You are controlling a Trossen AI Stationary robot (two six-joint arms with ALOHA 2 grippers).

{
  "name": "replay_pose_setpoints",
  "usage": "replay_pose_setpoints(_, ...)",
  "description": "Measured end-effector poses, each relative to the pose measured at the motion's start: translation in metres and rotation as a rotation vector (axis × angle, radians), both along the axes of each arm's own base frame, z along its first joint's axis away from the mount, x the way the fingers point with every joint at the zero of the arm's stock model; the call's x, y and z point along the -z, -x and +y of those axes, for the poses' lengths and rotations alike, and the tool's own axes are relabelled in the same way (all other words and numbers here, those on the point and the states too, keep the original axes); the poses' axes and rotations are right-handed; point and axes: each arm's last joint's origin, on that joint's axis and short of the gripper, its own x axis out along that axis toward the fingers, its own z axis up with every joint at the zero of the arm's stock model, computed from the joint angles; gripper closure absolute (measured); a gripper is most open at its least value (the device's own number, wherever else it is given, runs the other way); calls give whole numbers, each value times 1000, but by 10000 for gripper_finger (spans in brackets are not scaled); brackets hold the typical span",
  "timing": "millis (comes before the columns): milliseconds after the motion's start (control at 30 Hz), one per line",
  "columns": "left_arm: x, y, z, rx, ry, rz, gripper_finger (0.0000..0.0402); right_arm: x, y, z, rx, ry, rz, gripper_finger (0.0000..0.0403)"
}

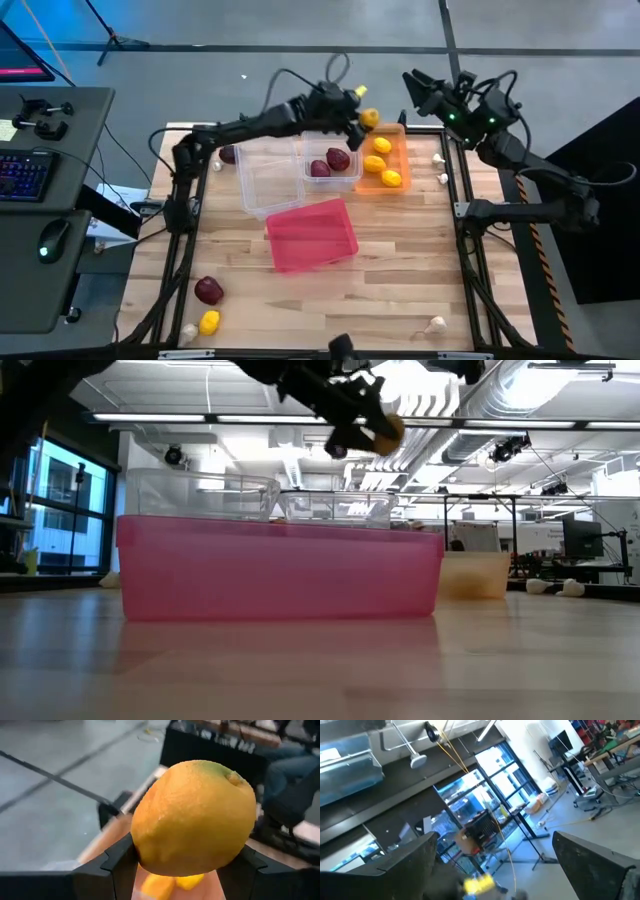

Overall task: Sort produce into baskets
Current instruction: Put the yellow lemon into the orange bin

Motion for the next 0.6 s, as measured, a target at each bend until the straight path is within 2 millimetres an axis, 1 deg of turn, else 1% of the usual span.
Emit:
replay_pose_setpoints(33, 8, -6, -1, 12, 14, 17, 197, -1, 2, 1, 0, 1, -3, 18)
replay_pose_setpoints(133, 26, -19, -1, 56, 60, 35, 197, -2, 4, 2, 0, 5, -9, 18)
replay_pose_setpoints(233, 36, -30, 2, 87, 81, 33, 197, -2, 4, 2, -1, -2, -5, 18)
replay_pose_setpoints(367, 54, -39, 7, 86, 36, 48, 197, 2, 3, 2, -6, -33, 10, 18)
replay_pose_setpoints(433, 58, -41, 8, 61, 25, 57, 197, 4, 2, 1, -8, -47, 25, 18)
replay_pose_setpoints(600, 58, -40, 10, 12, 9, 67, 197, 4, 2, 1, -7, -49, 29, 18)
